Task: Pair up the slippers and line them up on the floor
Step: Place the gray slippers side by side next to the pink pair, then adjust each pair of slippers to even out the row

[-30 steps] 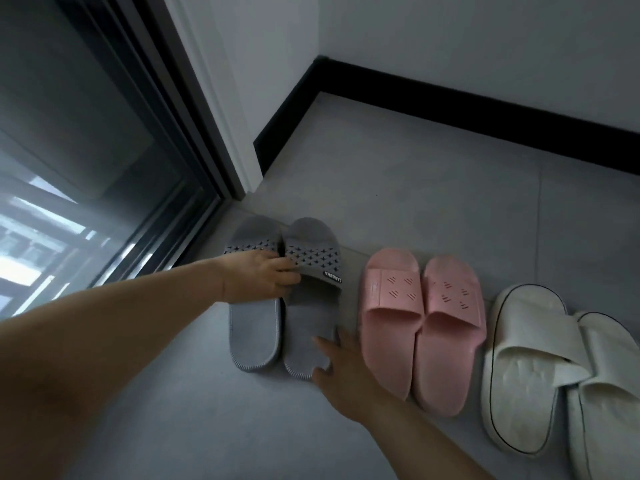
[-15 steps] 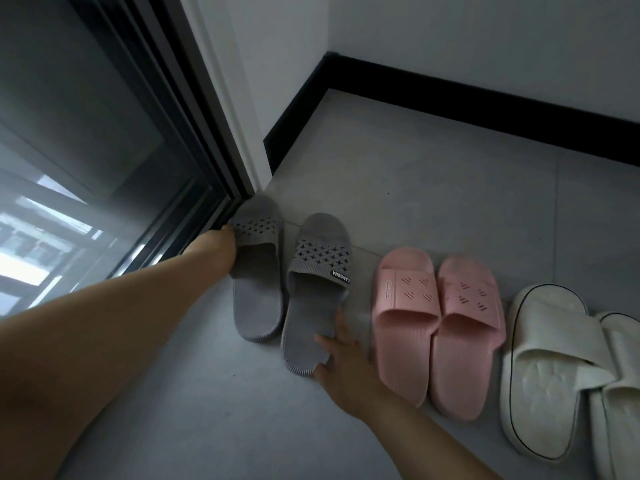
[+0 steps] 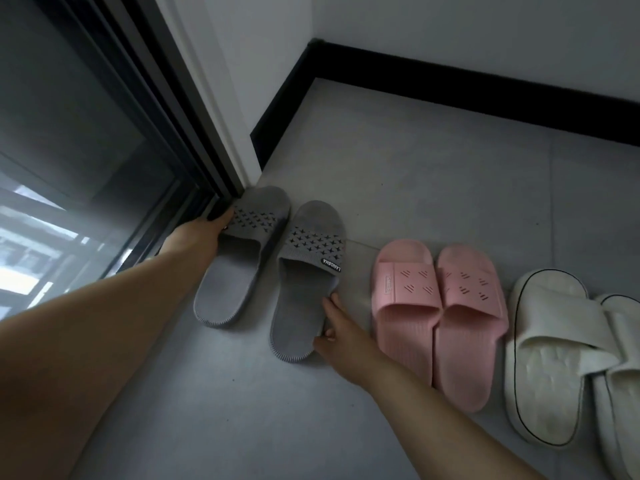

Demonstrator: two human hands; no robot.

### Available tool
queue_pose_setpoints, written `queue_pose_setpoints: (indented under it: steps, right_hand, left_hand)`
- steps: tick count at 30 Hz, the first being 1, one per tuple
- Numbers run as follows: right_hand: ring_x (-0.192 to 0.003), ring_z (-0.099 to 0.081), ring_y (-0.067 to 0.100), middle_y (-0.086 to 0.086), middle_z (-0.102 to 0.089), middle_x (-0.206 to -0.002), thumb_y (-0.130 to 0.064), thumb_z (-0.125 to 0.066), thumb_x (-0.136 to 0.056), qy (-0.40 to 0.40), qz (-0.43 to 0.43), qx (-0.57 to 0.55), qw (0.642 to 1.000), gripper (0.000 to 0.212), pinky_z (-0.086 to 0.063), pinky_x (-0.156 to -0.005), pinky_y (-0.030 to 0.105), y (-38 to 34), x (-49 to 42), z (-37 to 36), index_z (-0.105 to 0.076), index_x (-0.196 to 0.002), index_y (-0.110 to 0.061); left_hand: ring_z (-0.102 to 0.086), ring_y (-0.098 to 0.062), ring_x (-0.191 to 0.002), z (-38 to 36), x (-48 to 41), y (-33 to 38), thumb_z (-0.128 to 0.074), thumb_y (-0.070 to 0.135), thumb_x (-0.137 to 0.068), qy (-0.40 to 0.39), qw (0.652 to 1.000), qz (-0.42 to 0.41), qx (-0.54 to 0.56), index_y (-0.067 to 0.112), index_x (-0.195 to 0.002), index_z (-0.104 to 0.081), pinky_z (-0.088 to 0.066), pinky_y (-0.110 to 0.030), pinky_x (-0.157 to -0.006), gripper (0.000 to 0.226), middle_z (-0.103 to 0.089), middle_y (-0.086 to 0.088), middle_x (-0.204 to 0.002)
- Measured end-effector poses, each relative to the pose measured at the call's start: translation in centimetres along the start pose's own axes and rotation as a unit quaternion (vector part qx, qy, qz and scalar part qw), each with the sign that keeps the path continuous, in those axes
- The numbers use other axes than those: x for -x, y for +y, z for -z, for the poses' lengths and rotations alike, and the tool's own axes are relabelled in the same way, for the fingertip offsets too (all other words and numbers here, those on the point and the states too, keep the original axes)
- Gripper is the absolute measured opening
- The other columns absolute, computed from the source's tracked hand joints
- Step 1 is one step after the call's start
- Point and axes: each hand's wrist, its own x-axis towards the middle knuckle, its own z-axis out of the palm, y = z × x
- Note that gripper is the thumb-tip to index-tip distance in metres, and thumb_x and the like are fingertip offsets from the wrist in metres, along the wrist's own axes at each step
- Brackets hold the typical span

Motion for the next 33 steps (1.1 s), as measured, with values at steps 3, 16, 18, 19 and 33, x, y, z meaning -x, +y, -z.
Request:
queue_pose_setpoints:
  steps: [3, 16, 18, 19, 33]
  right_hand:
    - [-0.138, -0.034, 0.020, -0.010, 0.007, -0.159, -0.015, -0.050, -0.091, 0.002, 0.008, 0.016, 1.000, 0.071, -0.027, -0.116, 0.030, -0.5, -0.9, 0.1, -0.012, -0.150, -0.016]
    - [-0.139, -0.035, 0.015, -0.006, -0.015, -0.158, -0.012, -0.050, -0.093, -0.035, 0.056, 0.062, 0.996, 0.056, -0.020, -0.111, 0.017, -1.8, -0.4, 0.9, -0.031, -0.145, -0.016]
    - [-0.116, -0.053, 0.003, -0.009, -0.027, -0.154, -0.010, -0.049, -0.092, -0.020, 0.066, 0.040, 0.997, 0.046, -0.030, -0.106, 0.017, -1.5, 0.7, 1.2, -0.044, -0.138, -0.019]
    - [-0.100, -0.055, -0.005, -0.008, -0.035, -0.150, -0.008, -0.049, -0.091, 0.015, 0.078, 0.035, 0.996, 0.042, -0.034, -0.099, 0.013, -1.3, 1.2, 1.6, -0.051, -0.132, -0.017]
    - [-0.119, -0.054, 0.031, 0.013, -0.049, -0.139, -0.015, -0.053, -0.090, 0.223, -0.137, 0.149, 0.954, 0.069, -0.043, -0.099, 0.034, 8.0, 6.9, 15.9, -0.020, -0.148, -0.032]
  left_hand:
    - [-0.042, -0.037, -0.130, -0.1, -0.3, -0.1, -0.035, 0.000, -0.091, 0.012, 1.000, -0.012, 0.003, 0.040, -0.148, -0.008, -0.040, -0.039, -0.103, 0.074, -0.033, -0.017, -0.148]
    - [-0.032, -0.035, -0.132, 1.3, 1.7, 5.2, -0.046, 0.002, -0.085, 0.090, 0.989, -0.071, -0.097, 0.018, -0.145, -0.025, -0.028, -0.042, -0.110, 0.066, -0.033, -0.015, -0.143]
    - [-0.028, -0.032, -0.135, 1.4, 2.9, 7.7, -0.048, 0.001, -0.082, 0.113, 0.981, -0.142, -0.063, 0.021, -0.143, -0.029, -0.021, -0.041, -0.112, 0.067, -0.035, -0.011, -0.145]
    - [-0.028, -0.030, -0.135, 1.3, 3.5, 9.1, -0.048, 0.000, -0.081, 0.119, 0.974, -0.186, -0.044, 0.022, -0.143, -0.030, -0.020, -0.039, -0.112, 0.068, -0.036, -0.008, -0.145]
    - [-0.050, -0.042, -0.123, -4.1, 7.1, 22.8, -0.036, 0.003, -0.094, -0.089, 0.968, -0.232, -0.027, 0.011, -0.149, 0.003, -0.038, -0.046, -0.104, 0.069, -0.006, -0.018, -0.155]
